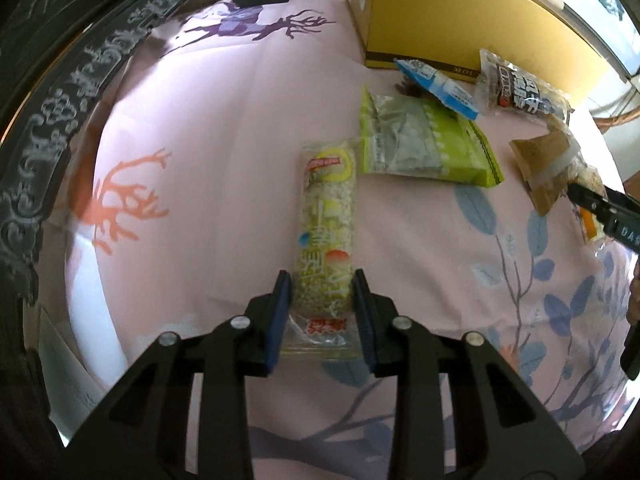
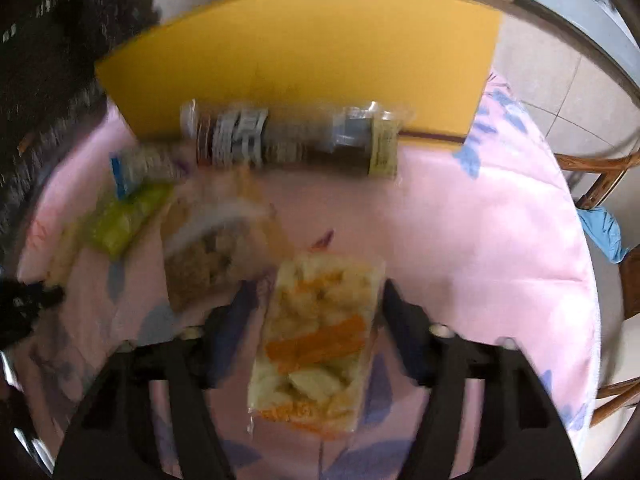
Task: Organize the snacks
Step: 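Grasp the clear bread packet with the right gripper while the left grasps the long green-printed bag, then carry both packets over the yellow box with both grippers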
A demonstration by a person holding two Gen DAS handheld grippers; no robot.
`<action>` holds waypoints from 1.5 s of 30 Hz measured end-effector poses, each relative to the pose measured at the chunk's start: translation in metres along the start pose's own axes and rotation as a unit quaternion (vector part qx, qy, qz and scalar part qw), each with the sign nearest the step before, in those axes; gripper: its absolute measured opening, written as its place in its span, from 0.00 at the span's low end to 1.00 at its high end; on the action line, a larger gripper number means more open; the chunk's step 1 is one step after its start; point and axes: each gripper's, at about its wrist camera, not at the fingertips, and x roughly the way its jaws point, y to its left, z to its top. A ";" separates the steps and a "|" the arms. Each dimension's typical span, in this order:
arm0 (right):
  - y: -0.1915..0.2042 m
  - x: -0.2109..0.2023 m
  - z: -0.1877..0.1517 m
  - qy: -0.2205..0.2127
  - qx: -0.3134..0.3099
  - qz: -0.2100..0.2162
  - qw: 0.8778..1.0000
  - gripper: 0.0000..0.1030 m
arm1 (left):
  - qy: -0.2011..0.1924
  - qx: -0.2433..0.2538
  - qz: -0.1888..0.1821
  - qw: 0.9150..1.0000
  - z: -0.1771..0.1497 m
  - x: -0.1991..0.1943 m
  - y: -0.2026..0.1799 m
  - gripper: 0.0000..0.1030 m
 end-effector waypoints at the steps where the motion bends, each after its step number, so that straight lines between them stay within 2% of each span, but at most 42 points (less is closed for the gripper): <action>1: 0.000 -0.002 0.000 0.009 -0.003 0.009 1.000 0.45 | 0.000 -0.003 -0.004 1.000 -0.002 0.000 0.000 0.30; 4: -0.013 -0.012 -0.006 0.012 0.024 0.020 0.999 0.45 | -0.002 -0.009 -0.009 1.000 -0.007 -0.004 -0.003 0.29; 7: -0.022 -0.034 -0.008 -0.003 0.035 0.013 0.999 0.45 | 0.000 -0.070 -0.049 0.996 -0.013 -0.011 0.006 0.29; 9: -0.031 -0.050 -0.008 -0.014 0.045 0.019 0.999 0.45 | -0.005 -0.071 -0.031 0.997 -0.018 -0.019 0.005 0.29; 15: -0.043 -0.084 -0.005 -0.048 0.072 0.035 0.996 0.45 | -0.031 -0.075 -0.013 0.997 -0.032 -0.047 0.004 0.29; 21: -0.043 -0.114 -0.005 -0.071 0.069 0.053 0.994 0.45 | -0.067 -0.076 -0.002 0.995 -0.033 -0.077 0.002 0.29; 24: -0.043 -0.133 -0.002 -0.099 0.068 0.068 0.990 0.45 | -0.091 -0.077 -0.005 0.993 -0.027 -0.095 0.000 0.29; 28: -0.039 -0.155 0.016 -0.135 0.055 0.070 0.987 0.45 | -0.129 -0.069 -0.004 0.989 -0.005 -0.114 -0.007 0.29; 34: -0.041 -0.181 0.042 -0.176 0.045 0.066 0.981 0.45 | -0.158 -0.066 -0.017 0.985 0.040 -0.119 -0.019 0.29; 39: -0.045 -0.182 0.074 -0.193 0.032 0.056 0.979 0.45 | -0.186 -0.046 -0.023 0.981 0.093 -0.121 -0.037 0.29; 45: -0.057 -0.158 0.135 -0.208 0.037 0.052 0.976 0.45 | -0.216 -0.024 -0.022 0.976 0.163 -0.107 -0.058 0.29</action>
